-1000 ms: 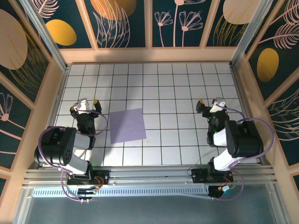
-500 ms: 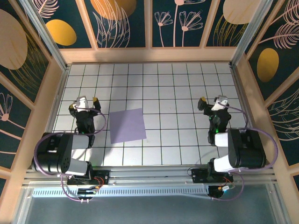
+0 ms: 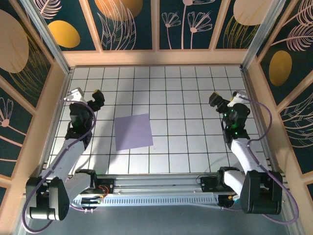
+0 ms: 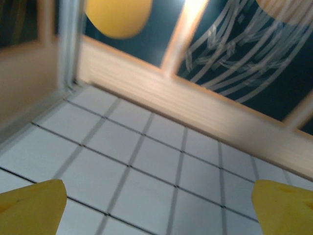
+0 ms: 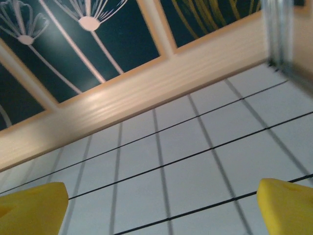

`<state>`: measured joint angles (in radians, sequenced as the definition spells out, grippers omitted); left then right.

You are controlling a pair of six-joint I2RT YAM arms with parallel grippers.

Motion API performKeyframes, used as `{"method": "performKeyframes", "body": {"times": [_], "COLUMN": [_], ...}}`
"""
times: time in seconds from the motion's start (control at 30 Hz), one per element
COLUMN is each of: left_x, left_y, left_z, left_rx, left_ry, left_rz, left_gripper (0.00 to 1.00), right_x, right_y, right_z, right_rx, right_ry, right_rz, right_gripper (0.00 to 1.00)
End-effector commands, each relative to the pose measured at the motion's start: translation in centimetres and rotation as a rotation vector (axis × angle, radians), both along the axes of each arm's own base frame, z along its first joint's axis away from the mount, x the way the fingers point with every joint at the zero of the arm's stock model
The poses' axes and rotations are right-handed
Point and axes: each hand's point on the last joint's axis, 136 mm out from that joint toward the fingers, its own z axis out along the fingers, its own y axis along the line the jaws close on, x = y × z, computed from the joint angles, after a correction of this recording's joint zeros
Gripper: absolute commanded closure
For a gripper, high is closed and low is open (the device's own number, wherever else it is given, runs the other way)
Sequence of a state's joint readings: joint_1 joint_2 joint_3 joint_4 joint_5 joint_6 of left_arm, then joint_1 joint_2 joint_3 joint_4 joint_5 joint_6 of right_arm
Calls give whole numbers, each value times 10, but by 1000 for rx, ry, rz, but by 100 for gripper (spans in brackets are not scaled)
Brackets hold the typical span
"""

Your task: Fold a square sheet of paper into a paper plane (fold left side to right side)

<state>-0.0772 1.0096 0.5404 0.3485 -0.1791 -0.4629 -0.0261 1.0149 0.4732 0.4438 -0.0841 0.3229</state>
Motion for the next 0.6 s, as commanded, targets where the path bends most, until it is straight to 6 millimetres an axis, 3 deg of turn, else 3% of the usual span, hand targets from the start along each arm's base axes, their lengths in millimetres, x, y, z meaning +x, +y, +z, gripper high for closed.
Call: {"method": "performKeyframes", "body": {"times": [0.0,0.07,0.2,0.4,0.57], "left_x": [-24,-32,-46,-66,-70], "left_y": [-33,-49,-85,-152,-185], "left_z": [-51,-63,-82,-110,-124], "left_rx": [-231,-309,-451,-521,-493], "left_ry": [248,308,418,563,631], "left_rz": [-135,-205,-329,-457,-508], "left_gripper": [3,1,1,1,1], "right_x": [-15,-21,-29,-37,-43], "right_y": [30,44,54,60,63], "right_z": [-16,-19,-23,-25,-33], "right_rx": [181,212,245,275,299], "right_ry": [177,230,310,360,378], "right_rz": [120,191,227,254,261], "right_gripper": [1,1,1,1,1]}}
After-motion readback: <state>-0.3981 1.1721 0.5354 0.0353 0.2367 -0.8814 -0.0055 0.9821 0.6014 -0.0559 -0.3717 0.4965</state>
